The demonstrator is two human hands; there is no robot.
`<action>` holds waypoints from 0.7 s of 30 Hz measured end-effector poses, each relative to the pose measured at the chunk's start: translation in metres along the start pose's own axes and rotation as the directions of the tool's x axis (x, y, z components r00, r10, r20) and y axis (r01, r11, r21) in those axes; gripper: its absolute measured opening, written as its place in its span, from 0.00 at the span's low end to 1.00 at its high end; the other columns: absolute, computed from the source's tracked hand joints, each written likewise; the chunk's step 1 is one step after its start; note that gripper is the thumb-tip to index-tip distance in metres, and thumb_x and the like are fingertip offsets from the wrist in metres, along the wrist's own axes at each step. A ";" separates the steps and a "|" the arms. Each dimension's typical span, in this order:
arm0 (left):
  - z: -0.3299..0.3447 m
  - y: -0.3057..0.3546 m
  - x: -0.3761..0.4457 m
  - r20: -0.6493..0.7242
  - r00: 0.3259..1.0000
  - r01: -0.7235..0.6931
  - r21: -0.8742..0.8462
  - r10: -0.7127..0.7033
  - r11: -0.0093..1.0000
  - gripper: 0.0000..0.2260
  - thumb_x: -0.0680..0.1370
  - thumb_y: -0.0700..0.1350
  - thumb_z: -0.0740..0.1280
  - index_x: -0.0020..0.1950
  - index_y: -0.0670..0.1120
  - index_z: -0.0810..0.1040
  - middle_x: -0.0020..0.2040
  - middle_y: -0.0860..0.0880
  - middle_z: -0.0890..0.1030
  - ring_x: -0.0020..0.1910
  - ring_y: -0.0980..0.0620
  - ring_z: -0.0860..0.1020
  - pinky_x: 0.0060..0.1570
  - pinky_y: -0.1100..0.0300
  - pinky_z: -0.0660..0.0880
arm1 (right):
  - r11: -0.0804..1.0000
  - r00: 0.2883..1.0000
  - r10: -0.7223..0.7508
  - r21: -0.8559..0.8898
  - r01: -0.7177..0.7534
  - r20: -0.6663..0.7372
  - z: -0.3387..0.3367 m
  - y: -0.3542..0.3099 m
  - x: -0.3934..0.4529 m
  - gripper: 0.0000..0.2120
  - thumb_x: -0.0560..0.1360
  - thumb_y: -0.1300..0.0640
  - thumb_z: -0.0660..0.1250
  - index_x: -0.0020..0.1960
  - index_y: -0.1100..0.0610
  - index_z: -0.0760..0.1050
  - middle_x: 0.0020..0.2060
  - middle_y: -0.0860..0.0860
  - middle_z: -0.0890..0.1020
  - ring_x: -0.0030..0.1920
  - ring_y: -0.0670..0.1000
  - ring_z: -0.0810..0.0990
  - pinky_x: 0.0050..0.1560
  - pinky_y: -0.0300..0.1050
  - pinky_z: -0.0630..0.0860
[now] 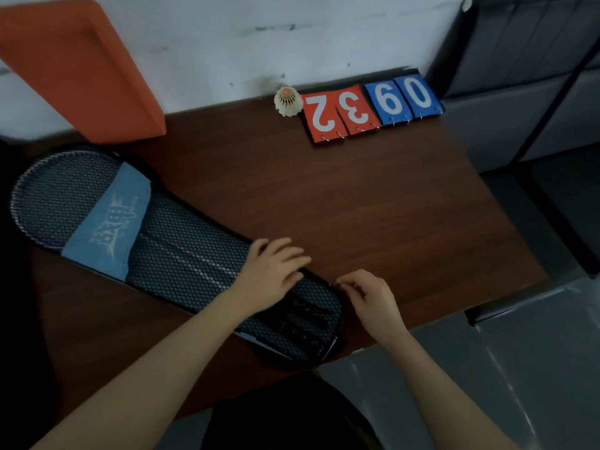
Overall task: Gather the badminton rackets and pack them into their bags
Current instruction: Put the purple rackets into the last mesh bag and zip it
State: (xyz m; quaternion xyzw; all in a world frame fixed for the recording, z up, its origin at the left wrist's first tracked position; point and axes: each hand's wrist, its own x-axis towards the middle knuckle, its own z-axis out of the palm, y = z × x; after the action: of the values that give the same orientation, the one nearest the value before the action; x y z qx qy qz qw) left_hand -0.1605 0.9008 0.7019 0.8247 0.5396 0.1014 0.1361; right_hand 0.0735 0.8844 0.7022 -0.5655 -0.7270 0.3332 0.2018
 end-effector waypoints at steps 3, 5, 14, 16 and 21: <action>0.014 0.028 0.001 0.032 0.999 -0.028 -0.039 0.029 0.999 0.09 0.74 0.50 0.64 0.50 0.53 0.82 0.48 0.55 0.82 0.54 0.49 0.78 0.54 0.53 0.57 | 1.000 1.000 -0.011 -0.014 0.010 -0.024 0.001 -0.002 -0.002 0.07 0.76 0.61 0.64 0.50 0.53 0.79 0.43 0.43 0.79 0.46 0.44 0.78 0.51 0.51 0.75; 0.015 0.031 0.004 -0.020 0.999 0.028 -0.077 -0.029 0.997 0.07 0.73 0.51 0.65 0.45 0.53 0.82 0.43 0.56 0.82 0.47 0.50 0.79 0.51 0.55 0.58 | 0.998 0.998 -0.042 -0.043 0.040 -0.039 0.000 -0.002 -0.006 0.06 0.76 0.62 0.65 0.49 0.54 0.79 0.42 0.44 0.80 0.45 0.46 0.78 0.51 0.51 0.75; -0.004 0.028 0.040 -0.190 0.961 0.183 -0.096 -0.199 0.978 0.06 0.76 0.48 0.67 0.48 0.50 0.83 0.45 0.52 0.83 0.50 0.47 0.77 0.52 0.55 0.59 | 0.989 0.996 -0.065 -0.136 0.056 -0.063 -0.016 0.005 -0.031 0.06 0.75 0.62 0.64 0.47 0.54 0.79 0.41 0.45 0.81 0.44 0.46 0.78 0.50 0.42 0.70; -0.002 0.028 0.042 -0.177 0.959 0.204 -0.102 -0.219 0.974 0.07 0.76 0.48 0.67 0.48 0.49 0.83 0.46 0.52 0.83 0.51 0.47 0.76 0.53 0.54 0.60 | 0.986 0.996 -0.077 -0.150 0.070 -0.045 -0.012 0.005 -0.036 0.06 0.75 0.61 0.65 0.46 0.54 0.80 0.42 0.45 0.81 0.44 0.46 0.77 0.50 0.43 0.70; 0.001 0.033 0.022 -0.139 0.971 0.190 -0.057 -0.196 0.980 0.14 0.78 0.52 0.59 0.54 0.47 0.81 0.53 0.50 0.82 0.55 0.46 0.76 0.56 0.52 0.62 | 0.950 0.991 -0.131 -0.288 0.125 0.000 -0.014 0.000 -0.023 0.11 0.75 0.50 0.60 0.48 0.52 0.79 0.49 0.45 0.80 0.49 0.49 0.77 0.50 0.43 0.67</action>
State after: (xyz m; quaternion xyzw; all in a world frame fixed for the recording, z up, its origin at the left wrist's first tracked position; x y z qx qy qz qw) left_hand -0.1229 0.9078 0.7124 0.7557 0.6233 0.1583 0.1238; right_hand 0.0893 0.8663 0.7140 -0.5437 -0.8007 0.2050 0.1456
